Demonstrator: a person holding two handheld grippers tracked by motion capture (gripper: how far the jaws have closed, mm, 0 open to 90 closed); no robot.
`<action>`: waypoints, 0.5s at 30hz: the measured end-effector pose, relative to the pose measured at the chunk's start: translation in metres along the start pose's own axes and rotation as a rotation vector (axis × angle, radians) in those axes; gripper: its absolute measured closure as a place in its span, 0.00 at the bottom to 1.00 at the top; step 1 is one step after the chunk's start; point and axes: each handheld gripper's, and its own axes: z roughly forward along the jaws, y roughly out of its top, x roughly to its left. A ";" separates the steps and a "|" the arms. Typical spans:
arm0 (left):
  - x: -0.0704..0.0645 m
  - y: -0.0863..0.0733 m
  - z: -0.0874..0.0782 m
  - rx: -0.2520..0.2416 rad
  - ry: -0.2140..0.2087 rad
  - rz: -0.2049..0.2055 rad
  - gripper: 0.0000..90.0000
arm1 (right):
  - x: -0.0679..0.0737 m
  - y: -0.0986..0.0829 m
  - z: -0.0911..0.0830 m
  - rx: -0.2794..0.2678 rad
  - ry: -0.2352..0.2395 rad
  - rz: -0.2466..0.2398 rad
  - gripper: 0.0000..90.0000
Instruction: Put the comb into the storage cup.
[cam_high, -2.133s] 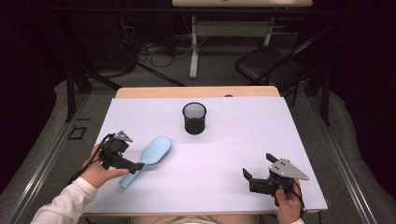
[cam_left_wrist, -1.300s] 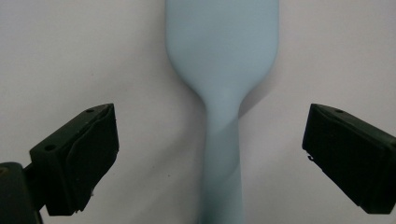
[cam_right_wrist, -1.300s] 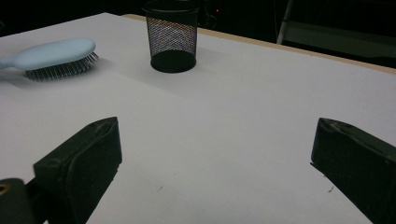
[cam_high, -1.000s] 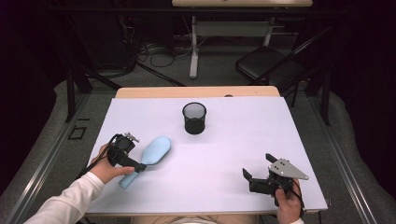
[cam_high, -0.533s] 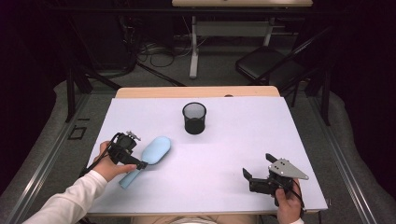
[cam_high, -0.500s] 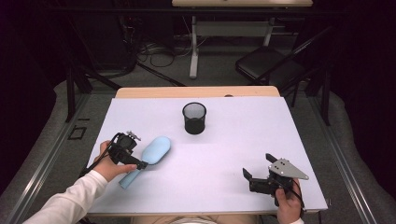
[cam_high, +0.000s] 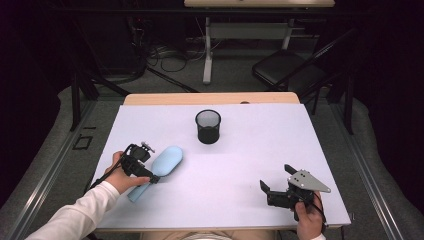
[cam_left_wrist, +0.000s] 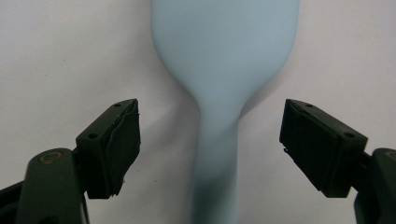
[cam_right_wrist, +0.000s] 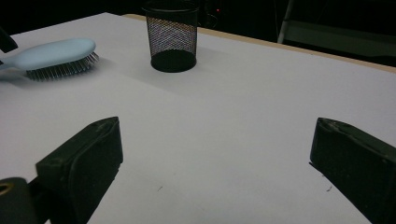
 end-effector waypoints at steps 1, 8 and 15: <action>0.000 0.000 0.000 -0.003 -0.002 -0.001 0.23 | 0.000 0.000 0.000 -0.001 -0.001 -0.001 0.02; -0.003 0.001 0.003 0.010 -0.014 -0.001 0.32 | 0.000 0.000 0.000 -0.002 0.001 -0.002 0.03; -0.004 0.001 0.005 0.014 0.006 0.026 0.39 | 0.000 0.000 0.000 -0.002 0.001 -0.004 0.03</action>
